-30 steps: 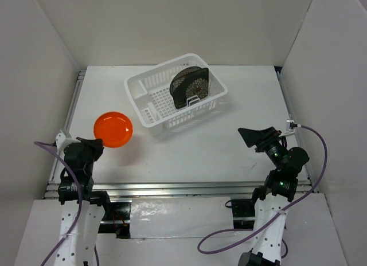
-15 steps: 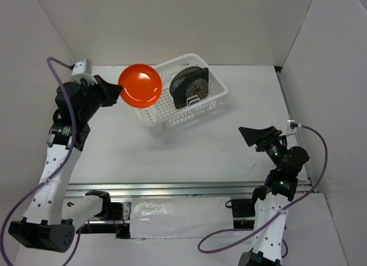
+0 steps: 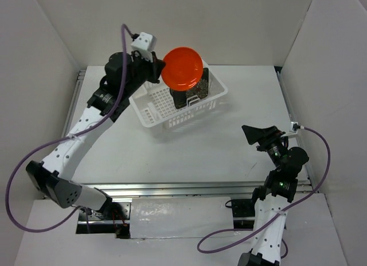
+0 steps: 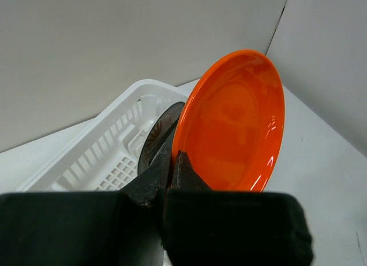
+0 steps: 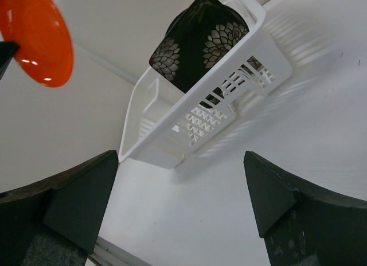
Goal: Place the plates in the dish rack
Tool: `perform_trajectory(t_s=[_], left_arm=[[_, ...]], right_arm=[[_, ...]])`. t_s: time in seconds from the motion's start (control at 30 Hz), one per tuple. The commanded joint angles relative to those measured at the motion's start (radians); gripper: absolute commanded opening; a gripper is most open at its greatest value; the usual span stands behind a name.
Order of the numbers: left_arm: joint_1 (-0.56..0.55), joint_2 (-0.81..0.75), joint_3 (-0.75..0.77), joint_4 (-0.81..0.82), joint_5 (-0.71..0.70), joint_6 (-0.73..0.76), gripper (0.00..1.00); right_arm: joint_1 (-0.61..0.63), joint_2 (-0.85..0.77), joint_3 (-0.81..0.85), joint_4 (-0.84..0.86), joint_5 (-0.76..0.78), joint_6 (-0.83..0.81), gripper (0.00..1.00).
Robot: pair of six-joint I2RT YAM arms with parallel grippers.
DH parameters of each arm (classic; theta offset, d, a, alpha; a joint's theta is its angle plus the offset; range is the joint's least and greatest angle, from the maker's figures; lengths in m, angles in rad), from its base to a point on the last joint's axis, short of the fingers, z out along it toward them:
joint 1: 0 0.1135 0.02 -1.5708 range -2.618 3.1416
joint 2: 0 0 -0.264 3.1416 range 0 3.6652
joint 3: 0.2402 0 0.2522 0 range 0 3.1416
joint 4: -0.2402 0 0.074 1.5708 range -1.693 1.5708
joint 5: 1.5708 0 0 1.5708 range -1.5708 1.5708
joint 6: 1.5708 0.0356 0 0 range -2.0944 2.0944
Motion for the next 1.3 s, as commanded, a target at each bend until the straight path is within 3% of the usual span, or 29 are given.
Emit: perform_trajectory(t_s=[0.0,0.2,0.4,0.77,1.27], left_arm=[[-0.065,0.076,0.106,0.098,-0.120,0.142,0.00],[-0.142,0.229,0.151,0.154,-0.272,0.266,0.00],[-0.145,0.366,0.190,0.203,-0.309,0.334,0.00],[-0.154,0.470,0.154,0.308,-0.378,0.421,0.00],[-0.159,0.536,0.053,0.417,-0.359,0.497,0.00]], right_arm=[[0.001,-0.024,0.022,0.002,0.046,-0.029,0.98],[0.002,0.001,0.005,0.031,0.058,-0.023,0.98],[0.002,-0.004,0.008,0.033,0.044,-0.020,0.98],[0.002,-0.048,0.014,0.002,0.075,-0.032,0.98],[0.002,-0.047,0.016,0.004,0.078,-0.035,0.98]])
